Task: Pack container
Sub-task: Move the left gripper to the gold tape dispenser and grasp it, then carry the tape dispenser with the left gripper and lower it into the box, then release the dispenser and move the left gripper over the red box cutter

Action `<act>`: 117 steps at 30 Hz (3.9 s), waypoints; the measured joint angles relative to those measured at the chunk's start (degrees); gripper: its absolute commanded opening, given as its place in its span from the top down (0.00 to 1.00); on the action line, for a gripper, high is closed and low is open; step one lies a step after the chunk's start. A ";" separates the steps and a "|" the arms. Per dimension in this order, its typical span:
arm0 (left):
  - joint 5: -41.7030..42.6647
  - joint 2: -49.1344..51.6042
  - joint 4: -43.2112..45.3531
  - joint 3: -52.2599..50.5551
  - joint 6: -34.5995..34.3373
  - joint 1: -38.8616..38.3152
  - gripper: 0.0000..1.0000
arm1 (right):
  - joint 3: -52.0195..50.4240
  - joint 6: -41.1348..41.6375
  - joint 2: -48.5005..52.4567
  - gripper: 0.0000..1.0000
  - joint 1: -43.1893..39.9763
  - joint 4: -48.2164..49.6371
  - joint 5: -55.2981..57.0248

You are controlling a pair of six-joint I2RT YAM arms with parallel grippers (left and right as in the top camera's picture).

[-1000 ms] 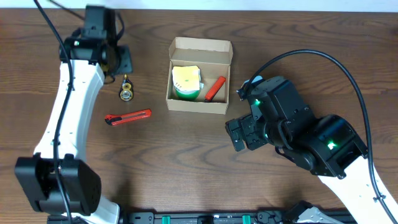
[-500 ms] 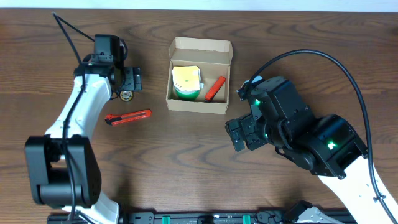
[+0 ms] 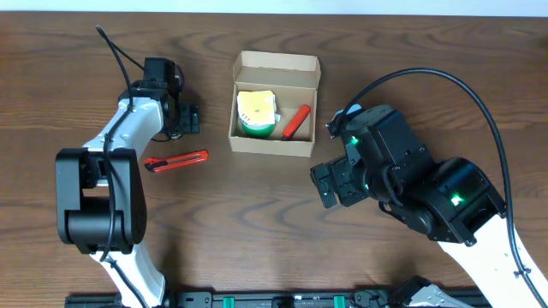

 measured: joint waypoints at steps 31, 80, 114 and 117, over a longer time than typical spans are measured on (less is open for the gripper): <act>3.06 2.03 -10.14 5.88 0.39 0.87 0.80 | 0.00 0.00 0.00 0.01 0.00 0.00 0.02; 12.22 -1.11 -2.97 16.35 -11.39 -30.01 0.35 | 0.00 0.00 0.00 0.01 0.00 0.00 0.00; 16.79 -20.92 -24.68 20.39 -11.47 -0.50 0.66 | 0.00 0.00 0.00 0.01 0.00 0.00 0.00; 18.01 -20.98 -24.30 16.00 -11.54 2.69 0.68 | 0.00 0.00 0.00 0.01 0.00 0.02 0.00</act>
